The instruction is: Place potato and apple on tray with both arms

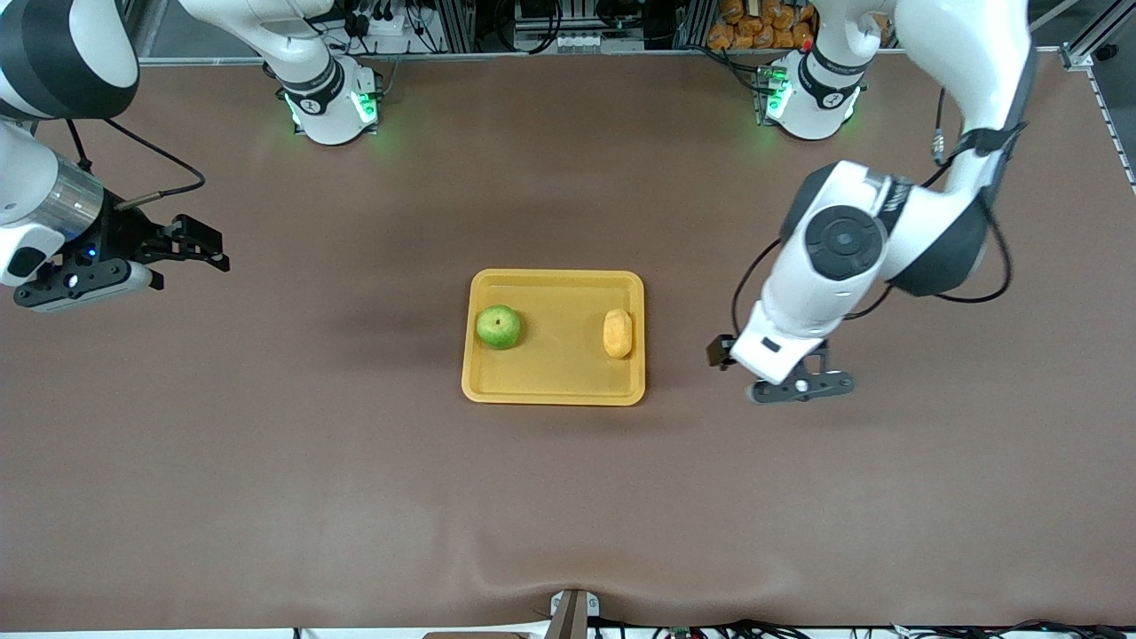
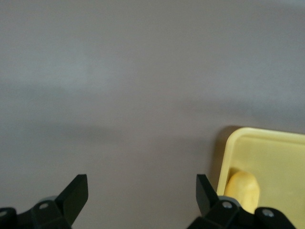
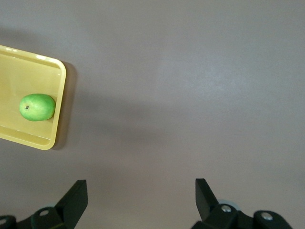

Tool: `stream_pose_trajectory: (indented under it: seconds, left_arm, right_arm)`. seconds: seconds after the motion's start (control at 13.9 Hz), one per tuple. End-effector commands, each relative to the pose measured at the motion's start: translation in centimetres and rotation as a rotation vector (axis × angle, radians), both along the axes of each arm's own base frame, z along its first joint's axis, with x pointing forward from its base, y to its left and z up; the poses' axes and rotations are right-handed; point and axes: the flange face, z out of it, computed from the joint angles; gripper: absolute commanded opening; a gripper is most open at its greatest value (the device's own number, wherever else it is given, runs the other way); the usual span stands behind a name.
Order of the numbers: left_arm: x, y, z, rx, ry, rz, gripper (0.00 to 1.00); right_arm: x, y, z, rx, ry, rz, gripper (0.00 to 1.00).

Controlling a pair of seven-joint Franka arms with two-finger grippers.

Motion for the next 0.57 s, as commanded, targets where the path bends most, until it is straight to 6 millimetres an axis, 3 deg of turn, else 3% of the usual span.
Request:
stream_pose_trajectory:
  seconds: [0.0, 0.14, 0.22, 0.36, 0.5]
  left_arm:
    - [-0.6, 4.7, 4.6, 0.044, 0.001, -0.045, 1.0]
    - [-0.9, 8.0, 7.4, 0.065, 0.008, -0.088, 1.0]
    - [-1.2, 9.1, 8.5, 0.074, 0.013, -0.107, 1.0]
    - [-1.7, 11.0, 10.3, 0.089, 0.017, -0.123, 1.0]
    - [-2.0, 12.0, 12.0, 0.097, 0.009, -0.134, 1.0]
  right_arm:
    - [1.3, -0.1, 0.9, -0.055, -0.013, -0.01, 1.0]
    - [1.9, -1.6, 3.3, -0.1, -0.051, -0.08, 1.0]
    - [1.9, -3.3, 4.3, -0.097, -0.067, -0.161, 1.0]
    - [1.8, -4.1, 6.6, -0.11, -0.079, -0.196, 1.0]
    - [1.2, -5.2, 6.9, -0.111, -0.042, -0.217, 1.0]
